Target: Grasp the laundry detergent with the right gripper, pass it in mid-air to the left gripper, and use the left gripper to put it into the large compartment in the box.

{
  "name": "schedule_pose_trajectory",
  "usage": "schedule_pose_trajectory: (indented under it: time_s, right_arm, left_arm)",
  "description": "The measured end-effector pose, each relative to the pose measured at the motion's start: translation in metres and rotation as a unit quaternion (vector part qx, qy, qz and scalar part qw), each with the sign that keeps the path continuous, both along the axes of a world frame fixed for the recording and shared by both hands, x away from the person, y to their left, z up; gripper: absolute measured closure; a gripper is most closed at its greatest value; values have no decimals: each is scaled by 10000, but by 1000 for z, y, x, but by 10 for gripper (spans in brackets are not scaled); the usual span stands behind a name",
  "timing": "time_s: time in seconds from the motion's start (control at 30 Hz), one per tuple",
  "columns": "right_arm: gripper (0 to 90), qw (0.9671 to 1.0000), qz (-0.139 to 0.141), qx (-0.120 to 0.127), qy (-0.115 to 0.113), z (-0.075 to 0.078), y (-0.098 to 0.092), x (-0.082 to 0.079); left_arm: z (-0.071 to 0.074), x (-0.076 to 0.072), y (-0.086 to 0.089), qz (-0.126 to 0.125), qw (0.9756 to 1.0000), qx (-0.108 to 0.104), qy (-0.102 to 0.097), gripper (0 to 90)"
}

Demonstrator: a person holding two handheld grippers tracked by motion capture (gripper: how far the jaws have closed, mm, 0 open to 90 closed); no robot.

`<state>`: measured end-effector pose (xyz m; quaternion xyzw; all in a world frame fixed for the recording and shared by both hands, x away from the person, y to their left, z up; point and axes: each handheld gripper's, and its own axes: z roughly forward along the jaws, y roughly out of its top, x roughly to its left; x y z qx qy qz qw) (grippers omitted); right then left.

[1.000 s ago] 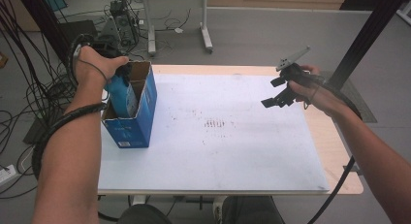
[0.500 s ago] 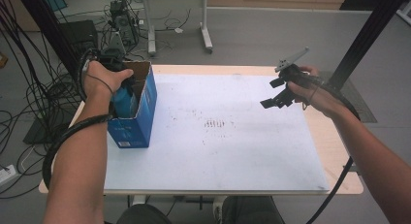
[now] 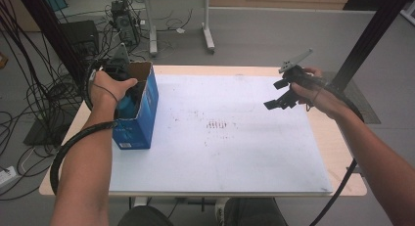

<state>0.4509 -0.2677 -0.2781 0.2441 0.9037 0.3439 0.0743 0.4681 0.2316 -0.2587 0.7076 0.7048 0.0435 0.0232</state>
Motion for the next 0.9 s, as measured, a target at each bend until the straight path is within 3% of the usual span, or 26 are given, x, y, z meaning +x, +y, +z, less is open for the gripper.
schedule_pose_trajectory:
  time_s: [0.3,0.9]
  right_arm:
    - [2,10000,6,13,7,-1,0,0]
    - [2,10000,-4,32,-7,1,0,0]
  left_arm:
    - [-1,0,-2,-57,10000,11,-45,370]
    - [-12,-3,-2,-105,9999,-70,75,369]
